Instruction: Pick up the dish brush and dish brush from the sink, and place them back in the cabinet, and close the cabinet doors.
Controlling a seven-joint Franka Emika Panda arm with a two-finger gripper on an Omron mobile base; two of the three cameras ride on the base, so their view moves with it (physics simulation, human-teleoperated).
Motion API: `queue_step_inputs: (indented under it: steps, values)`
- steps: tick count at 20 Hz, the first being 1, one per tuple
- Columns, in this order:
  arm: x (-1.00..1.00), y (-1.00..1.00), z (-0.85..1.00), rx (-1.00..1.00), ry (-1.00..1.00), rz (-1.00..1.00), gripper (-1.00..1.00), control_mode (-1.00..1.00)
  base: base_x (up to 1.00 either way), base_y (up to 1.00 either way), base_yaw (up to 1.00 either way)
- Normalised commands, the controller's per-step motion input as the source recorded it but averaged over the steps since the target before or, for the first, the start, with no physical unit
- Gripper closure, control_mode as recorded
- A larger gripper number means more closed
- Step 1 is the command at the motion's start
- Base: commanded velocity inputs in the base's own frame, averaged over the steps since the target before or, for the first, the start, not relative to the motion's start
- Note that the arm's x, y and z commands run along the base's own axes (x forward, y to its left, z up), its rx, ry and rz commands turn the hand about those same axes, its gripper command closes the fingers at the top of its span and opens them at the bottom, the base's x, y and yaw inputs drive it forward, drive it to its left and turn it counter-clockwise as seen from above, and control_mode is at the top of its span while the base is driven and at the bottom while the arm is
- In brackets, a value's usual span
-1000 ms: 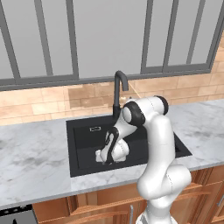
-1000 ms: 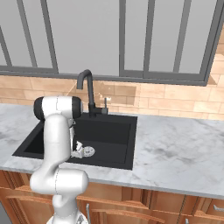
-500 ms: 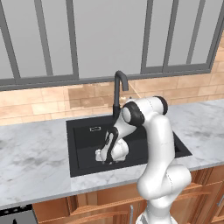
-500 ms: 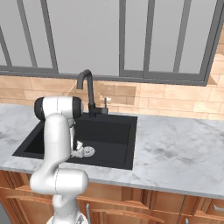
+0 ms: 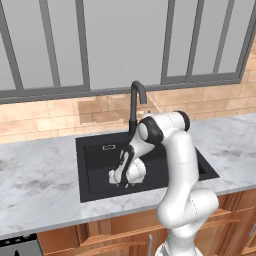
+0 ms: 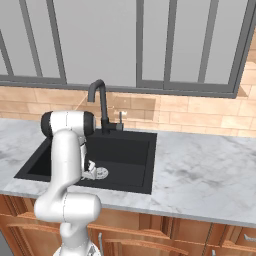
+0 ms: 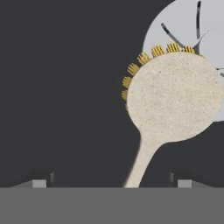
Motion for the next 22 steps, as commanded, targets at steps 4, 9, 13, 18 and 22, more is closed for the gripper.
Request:
queue_step_inputs:
  steps: [4,9,13,18,22]
  values:
    - [0.02,0.00,-0.12,0.00,0.00,0.00,-1.00,-1.00,0.00,0.00,0.00]
    - [0.00,0.00,-0.15,0.00,0.00,0.00,-1.00,-1.00,0.00,0.00,0.00]
    - [0.00,0.00,-0.11,0.00,0.00,0.00,-1.00,-1.00,0.00,0.00,0.00]
    - [0.00,0.00,-0.02,0.00,0.00,0.00,-1.00,-1.00,0.00,0.00,0.00]
    - [0.00,0.00,0.00,0.00,0.00,0.00,-1.00,-1.00,0.00,0.00,0.00]
